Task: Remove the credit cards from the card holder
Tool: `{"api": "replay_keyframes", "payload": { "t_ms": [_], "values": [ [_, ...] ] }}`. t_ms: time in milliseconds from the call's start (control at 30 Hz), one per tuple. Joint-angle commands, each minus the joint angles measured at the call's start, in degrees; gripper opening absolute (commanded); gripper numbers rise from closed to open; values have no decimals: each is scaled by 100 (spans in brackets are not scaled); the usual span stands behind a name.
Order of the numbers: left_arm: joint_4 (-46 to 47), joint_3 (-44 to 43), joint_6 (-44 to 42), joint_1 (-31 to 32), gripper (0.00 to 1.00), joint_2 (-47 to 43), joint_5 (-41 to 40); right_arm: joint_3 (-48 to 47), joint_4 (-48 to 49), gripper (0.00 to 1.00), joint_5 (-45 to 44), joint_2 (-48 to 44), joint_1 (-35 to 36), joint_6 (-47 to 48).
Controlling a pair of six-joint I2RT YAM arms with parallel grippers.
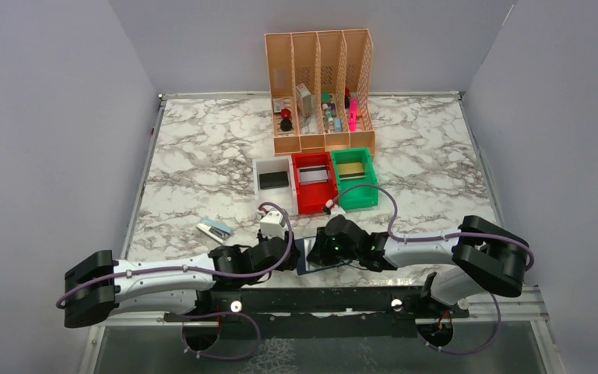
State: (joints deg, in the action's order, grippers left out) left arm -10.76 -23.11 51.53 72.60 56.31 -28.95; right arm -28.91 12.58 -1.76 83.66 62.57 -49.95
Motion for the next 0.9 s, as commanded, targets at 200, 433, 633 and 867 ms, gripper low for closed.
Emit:
{"api": "replay_keyframes", "payload": {
  "t_ms": [200,433,633,867],
  "values": [
    [1882,362,-51,21,48,-108,776,263,-52,16,-470,-146,28,-208],
    [2442,493,242,18,40,612,689,384,35,16,-532,-325,28,-243],
    [2420,418,431,18,32,1289,541,406,-12,16,-536,-547,27,-153],
    [2162,301,397,23,27,1640,406,491,-637,19,-898,-1445,28,-42]
  ]
}}
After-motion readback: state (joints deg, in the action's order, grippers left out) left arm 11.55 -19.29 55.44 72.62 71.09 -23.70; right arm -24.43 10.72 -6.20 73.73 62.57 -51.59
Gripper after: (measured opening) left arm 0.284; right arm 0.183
